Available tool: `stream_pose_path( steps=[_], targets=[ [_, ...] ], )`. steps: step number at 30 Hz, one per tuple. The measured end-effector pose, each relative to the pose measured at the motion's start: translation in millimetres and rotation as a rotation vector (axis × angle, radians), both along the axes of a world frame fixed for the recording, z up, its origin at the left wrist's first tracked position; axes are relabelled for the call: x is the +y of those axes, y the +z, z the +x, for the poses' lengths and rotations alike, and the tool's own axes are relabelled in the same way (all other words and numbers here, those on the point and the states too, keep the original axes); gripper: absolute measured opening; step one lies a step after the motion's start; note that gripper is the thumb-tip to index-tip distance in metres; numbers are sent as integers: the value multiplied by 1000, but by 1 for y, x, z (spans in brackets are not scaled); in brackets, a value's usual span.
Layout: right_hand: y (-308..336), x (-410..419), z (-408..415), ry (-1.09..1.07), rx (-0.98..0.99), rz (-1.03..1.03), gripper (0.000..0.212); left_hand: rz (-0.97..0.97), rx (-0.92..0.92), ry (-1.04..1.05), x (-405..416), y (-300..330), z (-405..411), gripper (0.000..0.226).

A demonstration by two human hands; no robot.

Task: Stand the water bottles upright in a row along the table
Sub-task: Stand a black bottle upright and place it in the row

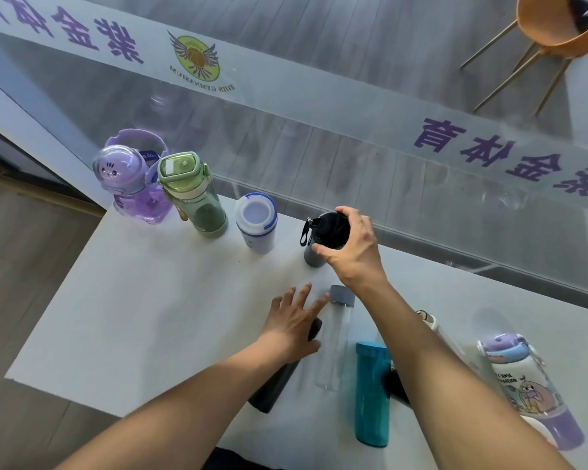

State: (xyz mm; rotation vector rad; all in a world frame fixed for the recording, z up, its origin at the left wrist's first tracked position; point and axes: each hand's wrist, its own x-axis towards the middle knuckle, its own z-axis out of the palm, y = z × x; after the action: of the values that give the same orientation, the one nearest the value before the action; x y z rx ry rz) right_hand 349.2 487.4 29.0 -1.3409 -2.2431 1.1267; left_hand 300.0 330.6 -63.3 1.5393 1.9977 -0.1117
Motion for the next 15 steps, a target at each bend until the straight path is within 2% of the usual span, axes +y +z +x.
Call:
stream_pose_path(
  steps=[8, 15],
  targets=[
    [-1, -3, -4, -41, -11, 11, 76, 59, -30, 103, -45, 5, -8, 90],
    [2, -5, -3, -58, -27, -2, 76, 60, -69, 126, -54, 8, -6, 91]
  ],
)
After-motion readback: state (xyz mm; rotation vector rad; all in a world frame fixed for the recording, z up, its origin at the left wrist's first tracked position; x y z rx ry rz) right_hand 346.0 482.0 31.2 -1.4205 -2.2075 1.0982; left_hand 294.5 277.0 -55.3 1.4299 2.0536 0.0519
